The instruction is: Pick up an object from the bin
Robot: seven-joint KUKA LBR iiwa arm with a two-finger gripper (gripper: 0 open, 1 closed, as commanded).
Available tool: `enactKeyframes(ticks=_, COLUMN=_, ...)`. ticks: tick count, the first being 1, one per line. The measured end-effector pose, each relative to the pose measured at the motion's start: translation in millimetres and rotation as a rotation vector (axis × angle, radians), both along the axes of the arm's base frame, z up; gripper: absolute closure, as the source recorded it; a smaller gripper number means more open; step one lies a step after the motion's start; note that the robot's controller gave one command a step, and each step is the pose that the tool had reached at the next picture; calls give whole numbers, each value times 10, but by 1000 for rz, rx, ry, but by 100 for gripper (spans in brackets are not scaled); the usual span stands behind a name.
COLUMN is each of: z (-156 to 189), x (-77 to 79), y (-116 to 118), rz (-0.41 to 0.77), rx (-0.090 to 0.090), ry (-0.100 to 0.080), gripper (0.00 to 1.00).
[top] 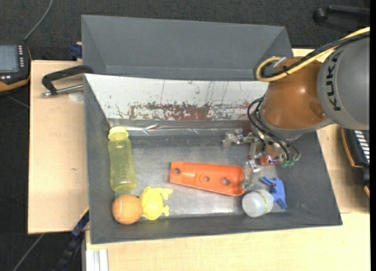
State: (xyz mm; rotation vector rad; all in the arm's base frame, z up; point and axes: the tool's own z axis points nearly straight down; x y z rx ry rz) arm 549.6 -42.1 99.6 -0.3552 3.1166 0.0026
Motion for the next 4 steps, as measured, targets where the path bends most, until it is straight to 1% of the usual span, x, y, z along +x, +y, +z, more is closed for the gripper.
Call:
enactKeyframes(ticks=1, z=-158, x=-261, y=51, rz=197, rx=1, ry=-10, gripper=0)
enactKeyframes(ticks=2, z=-237, x=-210, y=358, rz=273, rx=-1, ry=-6, gripper=0)
enactKeyframes(ticks=3, z=-287, x=-376, y=430, rz=438, rx=0, ry=-10, gripper=100)
enactKeyframes(ticks=4, z=-287, x=-376, y=430, rz=439, rx=0, ry=-10, gripper=100)
